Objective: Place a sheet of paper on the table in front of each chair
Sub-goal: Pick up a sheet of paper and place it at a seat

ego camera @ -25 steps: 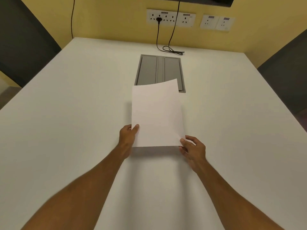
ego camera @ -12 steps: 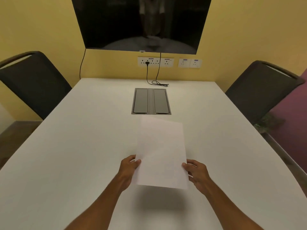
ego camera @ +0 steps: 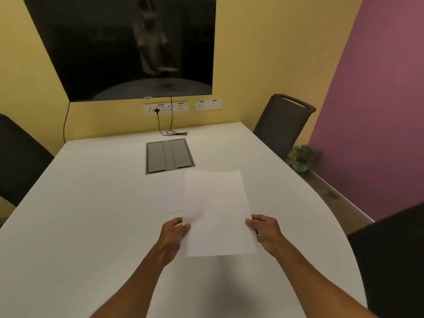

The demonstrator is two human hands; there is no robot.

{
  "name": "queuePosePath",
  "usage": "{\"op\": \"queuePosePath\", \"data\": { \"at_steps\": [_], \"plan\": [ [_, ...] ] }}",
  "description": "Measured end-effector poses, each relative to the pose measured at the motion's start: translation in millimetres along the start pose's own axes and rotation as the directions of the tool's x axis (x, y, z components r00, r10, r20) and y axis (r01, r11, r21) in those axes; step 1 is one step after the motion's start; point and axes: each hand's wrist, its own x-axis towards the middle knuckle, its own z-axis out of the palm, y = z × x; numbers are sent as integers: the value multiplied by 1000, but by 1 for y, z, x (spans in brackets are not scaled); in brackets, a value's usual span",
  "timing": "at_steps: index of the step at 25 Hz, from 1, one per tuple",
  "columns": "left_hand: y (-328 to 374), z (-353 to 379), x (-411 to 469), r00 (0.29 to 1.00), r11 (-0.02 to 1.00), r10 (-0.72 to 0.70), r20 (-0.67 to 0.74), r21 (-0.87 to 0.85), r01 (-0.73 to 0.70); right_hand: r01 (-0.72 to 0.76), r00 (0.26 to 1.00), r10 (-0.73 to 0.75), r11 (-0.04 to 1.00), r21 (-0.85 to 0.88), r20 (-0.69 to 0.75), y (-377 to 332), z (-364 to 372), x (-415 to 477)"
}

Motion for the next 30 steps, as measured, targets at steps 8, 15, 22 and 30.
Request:
{"op": "queuePosePath", "data": {
  "at_steps": [8,15,22,30],
  "plan": [
    [36,113,-64,978,993,40,204,98,-62,76,980,-62,995,67,-191,-35,-123,-74],
    [64,246,-144,943,979,108,315,129,-156,116,962,-106,993,27,-253,-87,-268,-136],
    [66,374,-233,918,974,145,371,108,-197,144,928,-143,989,-24,-344,-107,-408,-189],
    [66,473,-252,916,965,69,395,208,-163,176,903,-150,984,26,-403,-113,-504,-203]
  ]
}}
